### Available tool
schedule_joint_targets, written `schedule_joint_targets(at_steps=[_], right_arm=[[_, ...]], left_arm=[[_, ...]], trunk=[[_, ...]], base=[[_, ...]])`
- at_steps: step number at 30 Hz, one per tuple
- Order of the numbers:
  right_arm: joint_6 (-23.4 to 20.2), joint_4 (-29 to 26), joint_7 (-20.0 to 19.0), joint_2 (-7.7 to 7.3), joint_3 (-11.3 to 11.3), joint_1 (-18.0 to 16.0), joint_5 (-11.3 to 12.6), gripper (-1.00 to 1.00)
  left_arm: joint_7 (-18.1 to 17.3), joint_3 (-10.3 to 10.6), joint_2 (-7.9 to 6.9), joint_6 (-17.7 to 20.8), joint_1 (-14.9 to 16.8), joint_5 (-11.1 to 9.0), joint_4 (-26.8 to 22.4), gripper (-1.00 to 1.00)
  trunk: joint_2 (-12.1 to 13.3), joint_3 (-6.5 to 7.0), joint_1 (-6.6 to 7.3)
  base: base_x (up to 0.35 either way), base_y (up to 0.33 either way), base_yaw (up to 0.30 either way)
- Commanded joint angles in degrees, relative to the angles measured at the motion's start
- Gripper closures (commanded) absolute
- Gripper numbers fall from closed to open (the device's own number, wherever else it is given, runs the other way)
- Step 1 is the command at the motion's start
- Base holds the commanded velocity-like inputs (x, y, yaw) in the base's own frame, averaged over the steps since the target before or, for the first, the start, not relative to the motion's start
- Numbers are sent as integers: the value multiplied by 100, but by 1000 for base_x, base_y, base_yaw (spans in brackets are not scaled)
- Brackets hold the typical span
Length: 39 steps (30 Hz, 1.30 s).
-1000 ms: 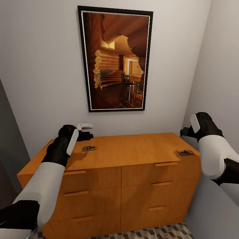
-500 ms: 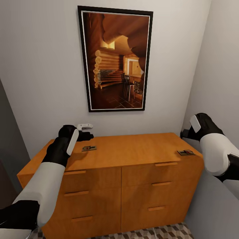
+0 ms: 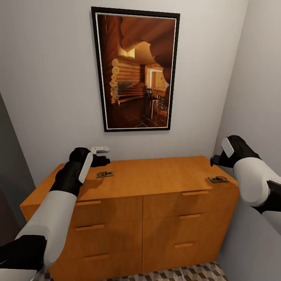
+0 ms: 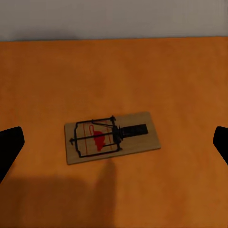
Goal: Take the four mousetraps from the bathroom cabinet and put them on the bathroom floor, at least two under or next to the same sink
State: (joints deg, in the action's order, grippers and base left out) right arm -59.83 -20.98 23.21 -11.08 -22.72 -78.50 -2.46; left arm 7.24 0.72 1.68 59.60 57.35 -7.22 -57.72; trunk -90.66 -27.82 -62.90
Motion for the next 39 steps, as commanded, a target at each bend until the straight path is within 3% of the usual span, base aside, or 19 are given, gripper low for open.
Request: schedule_joint_targets(at_steps=[1,7,29,39], right_arm=[[-16,50,14,0,-42,-6,-25,-100],[186,231,42,-6,-54,-7,-20,-100],[242,287,57,-64,-126,-7,153,-100],[229,280,61,-69,-127,-7,157,-100]], left_arm=[[59,7,-1,19,4,-60,7,-100],[52,11,-1,16,4,-60,39,-100],[58,20,-1,17,4,-43,42,-100],[58,19,0,9,4,-39,44,-100]], trunk=[[-4,-7,0],[-4,-7,0],[-4,-7,0],[-4,-7,0]], base=[[0,0,0],[0,0,0],[2,0,0],[166,0,0]])
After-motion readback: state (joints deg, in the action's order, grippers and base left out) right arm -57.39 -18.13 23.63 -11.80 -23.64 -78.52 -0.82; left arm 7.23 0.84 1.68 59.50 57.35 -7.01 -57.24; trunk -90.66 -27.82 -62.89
